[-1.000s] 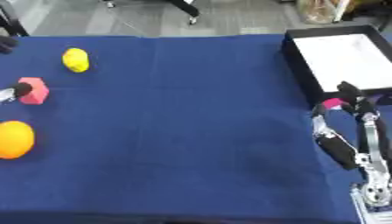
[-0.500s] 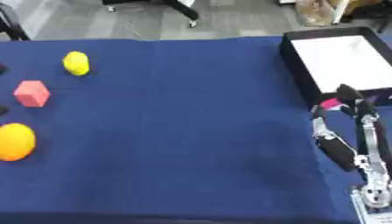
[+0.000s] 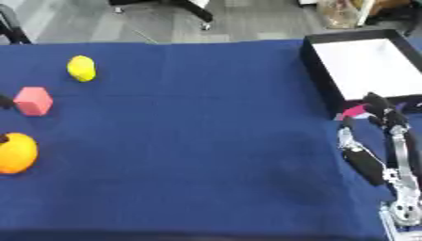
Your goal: Pick up the objects with one hand, pass them to the other hand, and then place them into the box on the other side of the table.
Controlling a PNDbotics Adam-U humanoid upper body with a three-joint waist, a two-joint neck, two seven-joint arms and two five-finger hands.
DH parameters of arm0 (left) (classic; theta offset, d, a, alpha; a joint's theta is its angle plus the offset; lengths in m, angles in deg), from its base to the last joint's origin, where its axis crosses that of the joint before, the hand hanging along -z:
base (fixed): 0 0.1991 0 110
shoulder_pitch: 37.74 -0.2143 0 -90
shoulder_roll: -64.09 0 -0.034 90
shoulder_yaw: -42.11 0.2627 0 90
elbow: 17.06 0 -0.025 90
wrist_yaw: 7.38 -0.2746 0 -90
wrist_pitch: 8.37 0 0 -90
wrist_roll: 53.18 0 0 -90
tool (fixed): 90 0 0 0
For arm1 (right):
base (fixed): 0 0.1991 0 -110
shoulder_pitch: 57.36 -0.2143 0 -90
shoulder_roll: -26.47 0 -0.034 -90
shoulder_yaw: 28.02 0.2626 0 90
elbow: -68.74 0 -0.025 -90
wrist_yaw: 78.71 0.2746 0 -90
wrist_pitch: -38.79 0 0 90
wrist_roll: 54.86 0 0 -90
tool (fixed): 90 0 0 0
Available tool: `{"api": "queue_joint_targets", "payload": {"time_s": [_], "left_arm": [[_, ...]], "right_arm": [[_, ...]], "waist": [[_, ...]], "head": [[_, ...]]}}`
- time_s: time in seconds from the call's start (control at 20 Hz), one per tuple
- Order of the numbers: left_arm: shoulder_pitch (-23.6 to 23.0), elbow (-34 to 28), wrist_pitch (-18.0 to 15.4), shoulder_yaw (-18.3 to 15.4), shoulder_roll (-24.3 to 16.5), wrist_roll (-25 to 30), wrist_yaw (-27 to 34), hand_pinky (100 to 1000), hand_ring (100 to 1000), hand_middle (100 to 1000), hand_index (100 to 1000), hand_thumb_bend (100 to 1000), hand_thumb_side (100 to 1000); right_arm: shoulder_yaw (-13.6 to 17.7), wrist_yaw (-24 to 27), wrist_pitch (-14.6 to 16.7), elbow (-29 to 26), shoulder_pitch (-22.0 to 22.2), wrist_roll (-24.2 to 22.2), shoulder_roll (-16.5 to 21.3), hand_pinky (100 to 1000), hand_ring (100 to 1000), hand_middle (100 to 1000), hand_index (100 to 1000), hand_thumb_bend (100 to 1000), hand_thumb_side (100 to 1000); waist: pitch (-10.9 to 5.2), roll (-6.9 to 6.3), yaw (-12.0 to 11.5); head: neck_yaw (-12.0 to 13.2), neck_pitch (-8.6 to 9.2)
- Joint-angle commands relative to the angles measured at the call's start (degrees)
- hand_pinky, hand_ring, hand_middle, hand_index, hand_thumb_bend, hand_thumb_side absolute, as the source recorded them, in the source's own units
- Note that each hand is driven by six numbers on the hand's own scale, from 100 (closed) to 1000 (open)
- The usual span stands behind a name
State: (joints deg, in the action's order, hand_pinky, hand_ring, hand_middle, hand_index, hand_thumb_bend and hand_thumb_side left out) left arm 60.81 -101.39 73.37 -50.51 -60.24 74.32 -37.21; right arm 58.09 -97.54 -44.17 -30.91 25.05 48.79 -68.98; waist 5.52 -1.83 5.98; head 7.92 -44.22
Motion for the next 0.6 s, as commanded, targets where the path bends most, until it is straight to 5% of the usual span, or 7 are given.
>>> {"api": "queue_joint_targets", "payload": {"time_s": [0.05, 0.6], "left_arm": [[0.79, 0.68, 0.01, -0.16, -1.5, 1.66, -1.02, 874, 782, 789, 899, 422, 364], [-0.12, 2.99, 0.2, 0.48, 0.64, 3.56, -3.99, 888, 801, 815, 920, 469, 378]], "right_arm": [[0.3, 0.25, 0.1, -0.56, -0.54, -0.18, 1.17, 867, 870, 844, 918, 111, 370], [0.37, 0.39, 0.19, -0.47, -0.51, -0.41, 1.13, 869, 871, 845, 919, 100, 373]], "waist": [[-0.62, -0.03, 0.0], [-0.64, 0.07, 0.13]], "head": [[0.18, 0.1], [0.63, 0.1]]}}
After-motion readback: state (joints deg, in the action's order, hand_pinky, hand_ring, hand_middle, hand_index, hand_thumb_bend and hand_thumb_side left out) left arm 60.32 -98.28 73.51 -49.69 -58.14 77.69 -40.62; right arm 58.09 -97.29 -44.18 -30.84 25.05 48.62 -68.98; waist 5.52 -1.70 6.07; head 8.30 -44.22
